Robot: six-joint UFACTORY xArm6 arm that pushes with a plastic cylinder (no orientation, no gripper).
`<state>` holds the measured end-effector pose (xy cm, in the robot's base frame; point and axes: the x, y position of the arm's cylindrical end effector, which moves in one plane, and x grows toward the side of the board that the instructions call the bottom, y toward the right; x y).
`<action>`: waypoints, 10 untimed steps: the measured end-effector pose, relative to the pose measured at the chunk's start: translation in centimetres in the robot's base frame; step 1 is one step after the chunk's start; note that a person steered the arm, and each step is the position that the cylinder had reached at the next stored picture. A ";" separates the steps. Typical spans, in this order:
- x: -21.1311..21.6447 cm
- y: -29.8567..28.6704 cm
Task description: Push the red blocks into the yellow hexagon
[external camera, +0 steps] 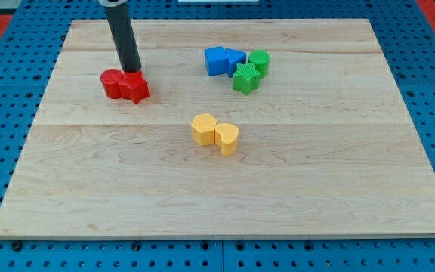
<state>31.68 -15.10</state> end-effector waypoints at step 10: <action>3.3 -5.4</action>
<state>35.00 -20.55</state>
